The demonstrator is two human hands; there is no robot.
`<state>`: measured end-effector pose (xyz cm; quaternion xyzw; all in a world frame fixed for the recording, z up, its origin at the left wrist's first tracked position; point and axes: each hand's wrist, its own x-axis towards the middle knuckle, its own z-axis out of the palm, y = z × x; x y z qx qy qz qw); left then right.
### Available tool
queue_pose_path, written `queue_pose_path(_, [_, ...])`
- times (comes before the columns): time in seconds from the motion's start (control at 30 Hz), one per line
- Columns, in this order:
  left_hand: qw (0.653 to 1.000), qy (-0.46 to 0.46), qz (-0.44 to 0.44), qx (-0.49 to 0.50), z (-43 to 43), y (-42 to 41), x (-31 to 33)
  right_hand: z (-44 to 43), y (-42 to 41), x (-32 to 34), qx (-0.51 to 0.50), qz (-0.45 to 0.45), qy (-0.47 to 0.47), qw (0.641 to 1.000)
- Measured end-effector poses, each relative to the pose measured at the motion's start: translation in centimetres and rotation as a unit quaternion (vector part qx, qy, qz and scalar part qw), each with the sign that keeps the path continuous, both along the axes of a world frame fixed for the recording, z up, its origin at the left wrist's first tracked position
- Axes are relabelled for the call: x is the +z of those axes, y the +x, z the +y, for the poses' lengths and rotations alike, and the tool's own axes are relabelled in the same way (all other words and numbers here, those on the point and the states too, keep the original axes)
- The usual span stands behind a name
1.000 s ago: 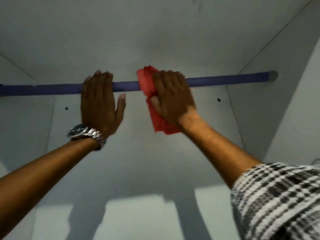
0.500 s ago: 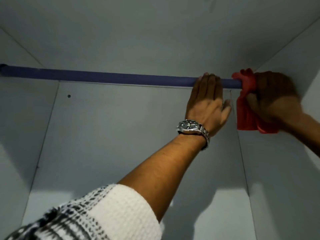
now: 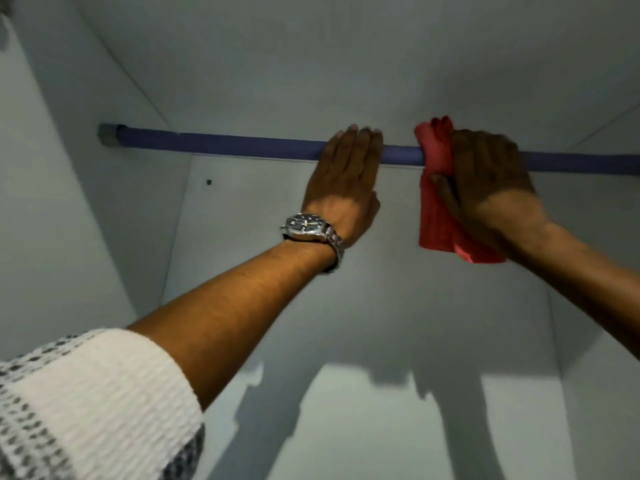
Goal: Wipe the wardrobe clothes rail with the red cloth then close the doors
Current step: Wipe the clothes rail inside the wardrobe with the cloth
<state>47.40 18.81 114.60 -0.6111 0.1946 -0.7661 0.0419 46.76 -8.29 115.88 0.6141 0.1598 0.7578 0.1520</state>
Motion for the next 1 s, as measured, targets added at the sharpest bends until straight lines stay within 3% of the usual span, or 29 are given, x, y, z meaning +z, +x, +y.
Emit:
queue_pose_path(0.13, [0.995,-0.057,0.032,0.069,8.2,-0.9,0.0,14.0,-0.8,0.8,0.008,0.042,0.044,0.998])
queue_pose_path(0.23, [0.989,-0.107,0.032,0.094,13.1,-1.6,-0.1,20.5,-0.6,1.0,0.014,0.007,0.023,1.0])
queue_pose_path(0.33, [0.98,-0.15,0.052,0.12,17.7,-2.9,-0.2,28.9,-1.6,0.7,0.014,0.056,0.004,0.998])
queue_pose_path(0.53, [0.959,-0.144,0.113,0.218,24.7,-5.3,-0.4,37.6,-1.7,0.7,-0.03,0.079,0.008,0.996])
queue_pose_path(0.67, [0.954,-0.143,0.129,0.23,24.2,-5.7,-0.1,38.0,-2.0,1.0,-0.006,0.082,-0.014,0.997])
queue_pose_path(0.83, [0.953,-0.109,0.115,0.258,24.9,-5.9,-0.5,31.6,-2.9,2.1,0.098,0.115,-0.059,0.987])
queue_pose_path(1.0, [0.945,-0.119,0.144,0.27,24.5,-6.0,-0.6,21.8,-3.0,4.4,0.042,0.129,0.045,0.99])
